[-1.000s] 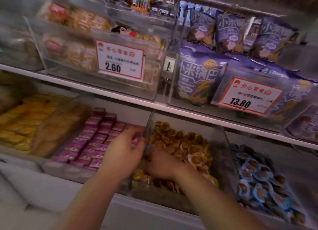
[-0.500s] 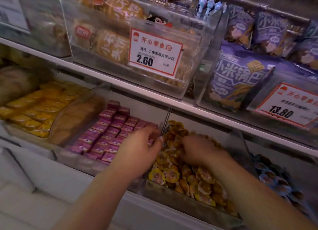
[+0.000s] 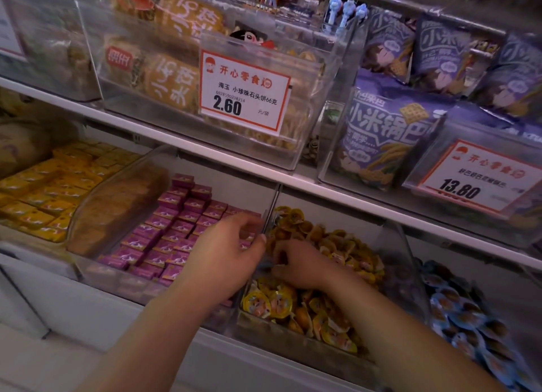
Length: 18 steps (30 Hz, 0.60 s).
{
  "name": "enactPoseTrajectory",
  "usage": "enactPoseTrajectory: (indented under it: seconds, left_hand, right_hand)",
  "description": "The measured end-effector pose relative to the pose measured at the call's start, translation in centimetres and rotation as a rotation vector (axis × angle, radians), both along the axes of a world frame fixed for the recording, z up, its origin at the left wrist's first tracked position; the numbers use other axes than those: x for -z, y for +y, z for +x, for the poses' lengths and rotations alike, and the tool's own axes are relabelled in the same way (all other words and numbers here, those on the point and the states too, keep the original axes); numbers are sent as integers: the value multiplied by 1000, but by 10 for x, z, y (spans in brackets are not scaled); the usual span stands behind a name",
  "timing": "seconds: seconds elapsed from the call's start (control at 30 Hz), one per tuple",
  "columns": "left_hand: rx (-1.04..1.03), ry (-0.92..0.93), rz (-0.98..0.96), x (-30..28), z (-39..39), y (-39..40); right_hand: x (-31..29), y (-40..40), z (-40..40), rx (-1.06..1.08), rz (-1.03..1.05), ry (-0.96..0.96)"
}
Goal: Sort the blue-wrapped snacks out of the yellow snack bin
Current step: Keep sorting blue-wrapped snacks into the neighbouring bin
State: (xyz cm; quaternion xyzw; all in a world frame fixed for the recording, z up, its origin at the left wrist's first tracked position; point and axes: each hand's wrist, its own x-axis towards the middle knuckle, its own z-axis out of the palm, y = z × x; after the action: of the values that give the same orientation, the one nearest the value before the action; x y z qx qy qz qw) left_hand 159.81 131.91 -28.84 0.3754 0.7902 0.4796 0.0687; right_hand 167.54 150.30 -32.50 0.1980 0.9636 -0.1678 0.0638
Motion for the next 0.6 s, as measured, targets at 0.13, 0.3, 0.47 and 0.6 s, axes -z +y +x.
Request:
enactPoseTrajectory:
  seconds: [0.13, 0.3, 0.47, 0.6]
  left_hand:
    - [-10, 23, 30, 1, 1, 0]
    - [26, 211, 61, -1, 5, -1]
    - [129, 470, 37, -7, 17, 6]
    - [-34, 258, 207, -9, 12, 4]
  right_hand:
    - [3, 7, 15, 173, -177, 240]
    - [-22, 2, 39, 237, -184, 495]
    - [-61, -24, 57, -4, -332, 590]
    - [-49, -6, 25, 160, -337, 575]
